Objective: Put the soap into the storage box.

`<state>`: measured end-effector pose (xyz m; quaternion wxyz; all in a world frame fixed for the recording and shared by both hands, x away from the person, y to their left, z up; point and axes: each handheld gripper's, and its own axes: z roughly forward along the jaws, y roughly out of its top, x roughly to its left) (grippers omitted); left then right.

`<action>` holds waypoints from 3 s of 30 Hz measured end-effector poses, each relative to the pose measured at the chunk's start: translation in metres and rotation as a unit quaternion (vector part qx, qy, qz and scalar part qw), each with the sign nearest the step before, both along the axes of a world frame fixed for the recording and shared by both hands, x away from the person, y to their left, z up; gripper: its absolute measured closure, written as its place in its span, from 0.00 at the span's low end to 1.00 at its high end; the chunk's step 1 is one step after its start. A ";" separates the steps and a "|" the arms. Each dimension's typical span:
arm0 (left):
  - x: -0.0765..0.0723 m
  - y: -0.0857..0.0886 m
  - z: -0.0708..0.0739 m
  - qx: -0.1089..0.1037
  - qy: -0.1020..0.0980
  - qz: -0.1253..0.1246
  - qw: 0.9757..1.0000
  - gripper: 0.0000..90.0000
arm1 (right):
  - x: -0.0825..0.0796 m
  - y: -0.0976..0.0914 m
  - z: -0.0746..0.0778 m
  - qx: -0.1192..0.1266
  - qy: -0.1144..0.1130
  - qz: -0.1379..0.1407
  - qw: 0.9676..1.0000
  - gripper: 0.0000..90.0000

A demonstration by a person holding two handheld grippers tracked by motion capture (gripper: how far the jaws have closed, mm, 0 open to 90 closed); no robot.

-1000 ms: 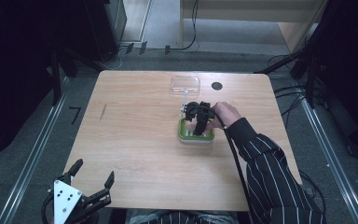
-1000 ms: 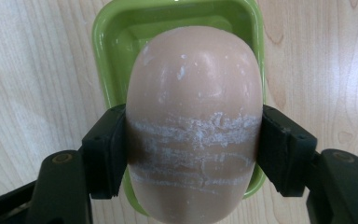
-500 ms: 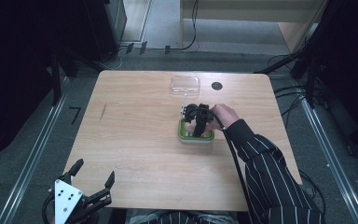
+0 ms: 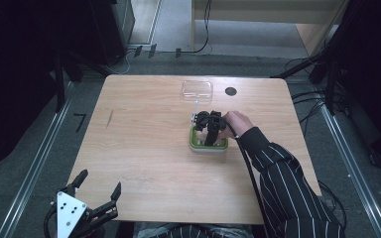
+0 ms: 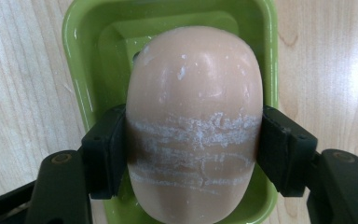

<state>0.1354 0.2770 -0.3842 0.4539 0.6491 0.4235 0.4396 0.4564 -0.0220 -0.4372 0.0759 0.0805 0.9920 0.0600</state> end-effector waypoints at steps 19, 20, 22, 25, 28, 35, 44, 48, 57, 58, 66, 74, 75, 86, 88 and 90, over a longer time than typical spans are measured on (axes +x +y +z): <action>0.000 0.000 0.000 0.000 0.000 0.001 1.000 0.11 | 0.001 -0.001 -0.002 0.002 -0.001 -0.009 1.000 0.36; 0.000 0.000 0.000 0.000 0.000 0.000 1.000 0.11 | 0.001 -0.001 -0.002 0.002 -0.001 -0.009 1.000 0.36; 0.000 0.000 0.000 0.000 0.000 0.000 1.000 0.11 | 0.002 -0.002 -0.002 0.003 -0.002 -0.010 1.000 0.37; 0.000 0.000 0.000 0.000 0.000 0.000 1.000 0.11 | 0.003 -0.003 -0.002 0.005 0.001 -0.009 1.000 0.37; 0.000 0.000 0.000 0.002 0.000 -0.001 1.000 0.11 | 0.003 -0.003 -0.002 0.004 0.002 -0.011 1.000 0.37; 0.001 -0.001 0.000 0.001 0.000 -0.002 1.000 0.11 | 0.003 -0.005 0.001 0.011 0.003 -0.027 1.000 0.31; 0.004 -0.001 0.000 -0.001 0.000 -0.004 1.000 0.11 | 0.004 -0.009 0.008 0.021 0.014 -0.085 0.996 0.15; 0.006 -0.002 0.000 0.002 0.003 -0.007 1.000 0.11 | 0.002 -0.009 0.012 0.024 0.020 -0.104 0.994 0.08; 0.005 -0.002 0.000 -0.002 0.001 -0.008 1.000 0.11 | -0.012 -0.017 0.021 0.027 0.008 -0.145 0.989 0.01; 0.005 -0.002 0.000 -0.004 0.001 -0.008 1.000 0.11 | -0.014 -0.019 0.022 0.029 0.004 -0.152 0.988 0.00; 0.009 -0.007 0.000 0.007 0.005 -0.020 1.000 0.11 | -0.025 -0.039 0.025 0.030 0.002 -0.189 0.982 0.00; 0.009 -0.005 0.000 0.001 0.003 -0.019 1.000 0.11 | -0.042 -0.064 0.032 0.029 -0.003 -0.221 0.975 0.00; 0.009 -0.005 0.000 -0.002 0.003 -0.017 1.000 0.11 | -0.044 -0.068 0.032 0.026 -0.002 -0.227 0.974 0.00; 0.010 -0.005 0.000 -0.004 0.002 -0.019 1.000 0.11 | -0.074 -0.095 0.025 0.013 -0.006 -0.268 0.963 0.01; 0.010 -0.006 0.000 -0.004 0.002 -0.021 1.000 0.11 | -0.080 -0.098 0.023 0.009 -0.004 -0.268 0.963 0.01; 0.010 -0.006 0.001 -0.003 0.002 -0.021 1.000 0.11 | -0.085 -0.101 0.022 0.010 -0.004 -0.273 0.962 0.01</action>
